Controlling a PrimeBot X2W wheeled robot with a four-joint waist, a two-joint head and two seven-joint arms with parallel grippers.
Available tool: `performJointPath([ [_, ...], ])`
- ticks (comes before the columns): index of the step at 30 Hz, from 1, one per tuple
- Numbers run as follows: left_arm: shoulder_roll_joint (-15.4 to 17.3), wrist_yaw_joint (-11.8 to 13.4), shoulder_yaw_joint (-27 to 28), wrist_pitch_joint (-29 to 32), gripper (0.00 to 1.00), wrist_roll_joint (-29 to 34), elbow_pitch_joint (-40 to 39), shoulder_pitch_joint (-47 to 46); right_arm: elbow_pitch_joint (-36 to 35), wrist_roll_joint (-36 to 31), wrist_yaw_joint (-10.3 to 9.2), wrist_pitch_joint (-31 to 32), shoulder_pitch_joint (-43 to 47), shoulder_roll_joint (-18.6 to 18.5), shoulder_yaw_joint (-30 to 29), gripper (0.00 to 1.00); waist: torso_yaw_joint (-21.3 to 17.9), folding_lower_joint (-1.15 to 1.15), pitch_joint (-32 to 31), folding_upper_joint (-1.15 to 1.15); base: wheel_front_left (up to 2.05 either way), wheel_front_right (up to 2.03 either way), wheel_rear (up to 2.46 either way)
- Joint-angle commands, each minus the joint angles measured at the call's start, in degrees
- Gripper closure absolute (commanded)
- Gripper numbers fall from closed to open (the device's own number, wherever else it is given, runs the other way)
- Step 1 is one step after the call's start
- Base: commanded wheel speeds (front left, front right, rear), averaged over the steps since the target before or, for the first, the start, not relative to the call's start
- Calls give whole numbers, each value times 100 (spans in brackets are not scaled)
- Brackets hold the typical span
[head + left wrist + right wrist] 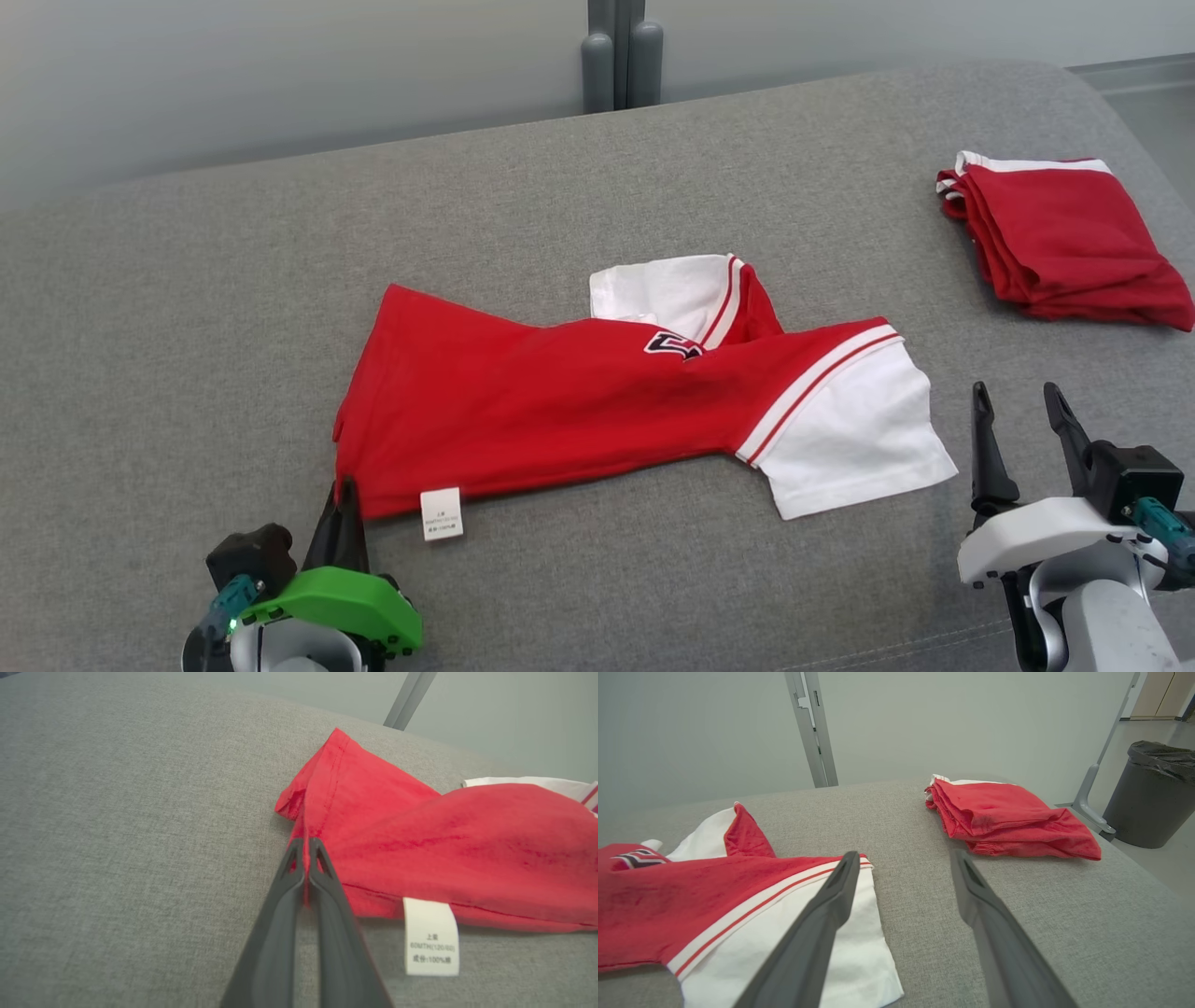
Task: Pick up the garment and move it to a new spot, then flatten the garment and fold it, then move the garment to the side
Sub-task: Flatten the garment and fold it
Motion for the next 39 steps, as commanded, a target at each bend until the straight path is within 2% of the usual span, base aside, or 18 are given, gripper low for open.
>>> performJointPath([
  [1, 11, 7, 30, -2, 100, -51, 2, 73, 13, 30, -6, 0, 72, -19, 9, 0, -6, 0, -5, 0, 0, 0, 0],
  [4, 4, -8, 35, -2, 98, -147, 90, 117, 25, 74, -6, 0, 76, -18, 59, 0, -33, 0, -25, 0, 0, 0, 0],
  [5, 5, -11, 56, -2, 93, -180, 108, 121, 28, 85, -6, 0, 80, -19, 72, 0, -44, 0, -32, 0, 0, 0, 0],
  [6, 4, -17, 69, -2, 81, -200, 139, 122, 33, 94, -6, 0, 81, -19, 83, 0, -54, 0, -40, 0, 0, 0, 0],
  [7, 2, -26, 75, -2, 55, -201, 158, 125, 32, 110, -6, 0, 81, -18, 95, 0, -66, 0, -49, 0, 0, 0, 0],
  [8, 1, -27, 93, -2, 18, -197, 169, 125, 21, 130, -6, 0, 86, -18, 111, 0, -77, 0, -58, 0, 0, 0, 0],
  [9, 1, -31, 123, -2, 0, -198, 163, 131, 5, 138, -6, 0, 93, -18, 123, 0, -87, 0, -69, 0, 0, 0, 0],
  [14, -2, -63, 289, -3, 0, -102, -58, 214, -98, 139, -6, 0, 110, -18, 179, 0, -102, 0, -139, 0, 0, 0, 0],
  [24, -4, -152, 502, -2, 0, 200, -1037, 364, -639, 178, -6, 0, 248, -17, 395, 0, -121, 0, -387, 0, 0, 0, 0],
  [39, -3, 113, 268, -3, 0, 386, -2051, 919, -1291, 101, -6, 0, 475, -18, 1005, 0, -183, 0, -682, 0, 0, 0, 0],
])
